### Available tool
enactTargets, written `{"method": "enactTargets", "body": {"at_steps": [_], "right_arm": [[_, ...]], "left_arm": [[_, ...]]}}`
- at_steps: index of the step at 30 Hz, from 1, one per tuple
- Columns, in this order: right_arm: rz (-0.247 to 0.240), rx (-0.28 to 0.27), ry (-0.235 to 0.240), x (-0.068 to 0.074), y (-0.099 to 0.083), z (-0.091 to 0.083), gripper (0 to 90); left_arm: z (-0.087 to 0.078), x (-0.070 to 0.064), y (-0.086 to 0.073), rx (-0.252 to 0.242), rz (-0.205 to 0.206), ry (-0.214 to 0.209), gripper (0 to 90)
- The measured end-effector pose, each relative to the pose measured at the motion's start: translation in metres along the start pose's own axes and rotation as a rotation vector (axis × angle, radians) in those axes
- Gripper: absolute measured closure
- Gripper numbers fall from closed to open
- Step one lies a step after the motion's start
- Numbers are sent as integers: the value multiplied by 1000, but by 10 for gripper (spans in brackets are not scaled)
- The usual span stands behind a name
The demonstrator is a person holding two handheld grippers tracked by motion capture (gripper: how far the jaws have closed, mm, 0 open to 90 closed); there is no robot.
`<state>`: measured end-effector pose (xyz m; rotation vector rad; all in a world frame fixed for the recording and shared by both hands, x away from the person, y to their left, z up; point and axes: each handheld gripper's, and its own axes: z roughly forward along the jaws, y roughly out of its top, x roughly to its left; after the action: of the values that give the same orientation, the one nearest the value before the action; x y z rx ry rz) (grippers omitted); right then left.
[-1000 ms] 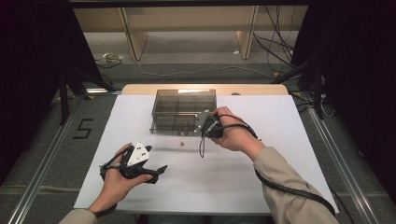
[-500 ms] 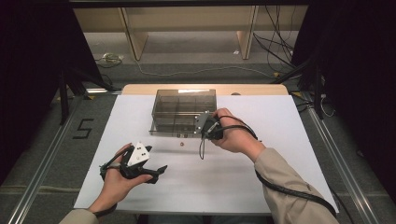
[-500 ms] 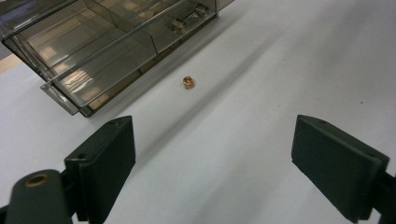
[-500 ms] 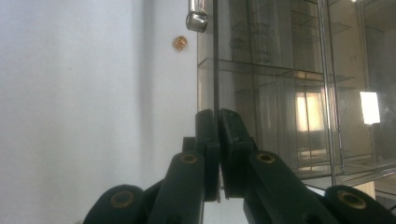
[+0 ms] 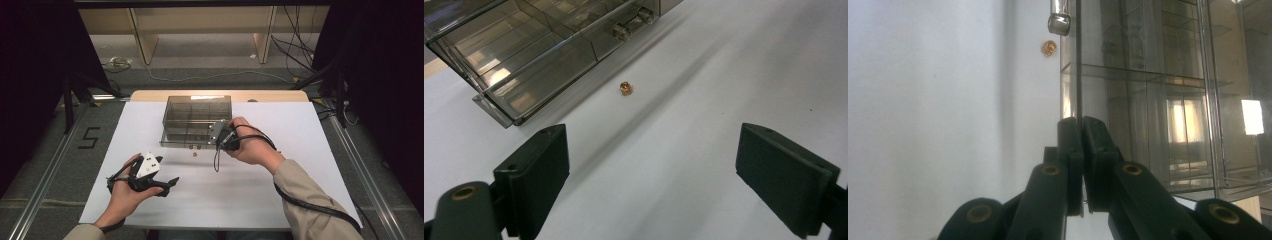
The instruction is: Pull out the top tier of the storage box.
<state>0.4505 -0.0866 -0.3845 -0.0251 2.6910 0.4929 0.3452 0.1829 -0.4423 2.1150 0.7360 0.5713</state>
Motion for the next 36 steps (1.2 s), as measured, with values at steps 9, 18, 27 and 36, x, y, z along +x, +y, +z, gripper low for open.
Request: {"method": "enactTargets", "body": {"at_steps": [9,18,27,36], "right_arm": [[2,-6,9,0,-1,-1,880],[-2,-12,16,3,-2,-1,881],[-4,-12,19,4,-3,-1,882],[25,-67,-8,5,-6,-4,704]], "left_arm": [[0,0,0,0,-1,0,140],[0,0,0,0,1,-1,141],[0,0,0,0,2,-1,141],[0,-1,0,4,6,-6,142]]}}
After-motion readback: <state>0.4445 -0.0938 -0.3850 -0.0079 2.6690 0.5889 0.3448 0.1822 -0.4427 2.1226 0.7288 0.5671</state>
